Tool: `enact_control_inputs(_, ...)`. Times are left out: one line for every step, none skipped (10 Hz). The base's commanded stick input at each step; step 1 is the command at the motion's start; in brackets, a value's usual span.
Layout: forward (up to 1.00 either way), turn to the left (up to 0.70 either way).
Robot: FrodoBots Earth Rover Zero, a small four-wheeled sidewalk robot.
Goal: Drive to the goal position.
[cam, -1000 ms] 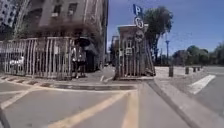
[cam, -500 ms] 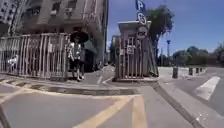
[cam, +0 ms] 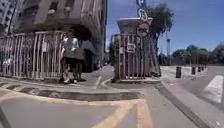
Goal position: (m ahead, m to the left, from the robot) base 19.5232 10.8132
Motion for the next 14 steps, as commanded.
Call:
enact_control_inputs(0.45, 0.00)
enact_control_inputs(0.45, 0.00)
enact_control_inputs(0.45, 0.00)
enact_control_inputs(0.45, 0.00)
enact_control_inputs(0.45, 0.00)
enact_control_inputs(0.45, 0.00)
enact_control_inputs(0.45, 0.00)
enact_control_inputs(0.45, 0.00)
enact_control_inputs(0.59, 0.00)
enact_control_inputs(0.70, 0.00)
enact_control_inputs(0.70, 0.00)
enact_control_inputs(0.70, 0.00)
enact_control_inputs(0.70, 0.00)
enact_control_inputs(0.70, 0.00)
